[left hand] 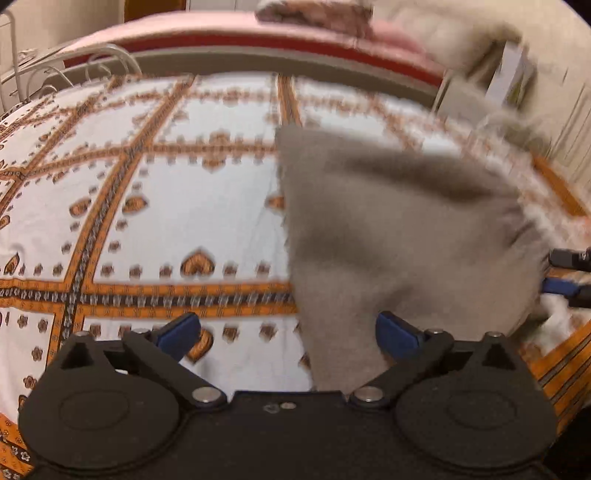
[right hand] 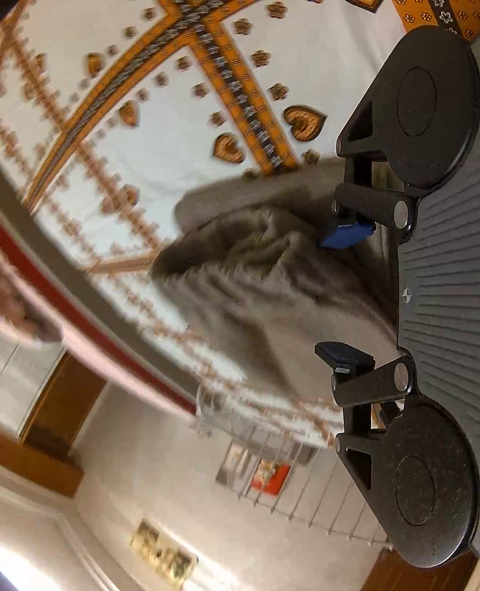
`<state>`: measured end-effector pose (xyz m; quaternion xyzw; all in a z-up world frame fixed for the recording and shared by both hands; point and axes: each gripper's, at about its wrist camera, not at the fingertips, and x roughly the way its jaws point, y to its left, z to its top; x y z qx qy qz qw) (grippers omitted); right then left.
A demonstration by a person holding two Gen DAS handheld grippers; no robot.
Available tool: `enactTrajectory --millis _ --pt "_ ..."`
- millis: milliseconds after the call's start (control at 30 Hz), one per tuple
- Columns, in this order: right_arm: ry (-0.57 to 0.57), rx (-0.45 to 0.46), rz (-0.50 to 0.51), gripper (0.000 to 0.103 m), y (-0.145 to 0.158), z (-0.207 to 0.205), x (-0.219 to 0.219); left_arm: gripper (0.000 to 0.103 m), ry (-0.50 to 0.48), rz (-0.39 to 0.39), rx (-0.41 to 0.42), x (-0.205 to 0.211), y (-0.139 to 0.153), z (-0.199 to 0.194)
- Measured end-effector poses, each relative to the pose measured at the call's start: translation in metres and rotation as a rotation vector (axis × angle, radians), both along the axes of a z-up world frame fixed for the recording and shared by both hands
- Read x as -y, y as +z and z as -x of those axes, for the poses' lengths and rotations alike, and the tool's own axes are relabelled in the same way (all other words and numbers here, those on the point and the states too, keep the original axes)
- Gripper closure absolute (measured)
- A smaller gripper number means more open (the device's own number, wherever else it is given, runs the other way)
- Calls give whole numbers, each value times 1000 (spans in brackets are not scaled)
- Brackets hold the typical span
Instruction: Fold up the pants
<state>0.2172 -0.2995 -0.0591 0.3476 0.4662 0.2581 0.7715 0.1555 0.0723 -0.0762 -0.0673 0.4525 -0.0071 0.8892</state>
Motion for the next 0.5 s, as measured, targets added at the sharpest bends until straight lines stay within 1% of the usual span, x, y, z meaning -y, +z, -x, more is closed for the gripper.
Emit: enactTrajectory --millis 33,67,133,167,200,233,267,333,367,433,500 --pt "13 -49 48 48 -8 -3 -4 6 15 9 -25 -1 -5 0" --pt "18 -66 52 48 -14 -3 -5 6 28 26 -40 -3 -7 1" --pt "12 -54 36 48 -6 0 -2 6 42 37 -43 -8 -1 5" --pt "10 -22 35 48 1 3 1 8 43 28 -40 -9 3 8" --pt "0 24 43 48 10 7 5 12 53 21 -20 -11 9 12" --pt "-7 71 46 48 18 10 8 12 69 23 10 -12 13 15" --pt "-13 125 38 48 27 12 11 12 83 36 57 -15 19 16" --pt "-30 225 17 48 40 14 12 12 75 57 129 -17 28 10" --pt "-26 256 3 48 45 13 10 12 67 54 152 -16 31 5" --pt "-11 287 -30 48 51 5 0 12 52 37 169 -13 36 -12" --pt "12 302 -15 48 55 -7 -15 12 63 35 187 -11 37 -26"
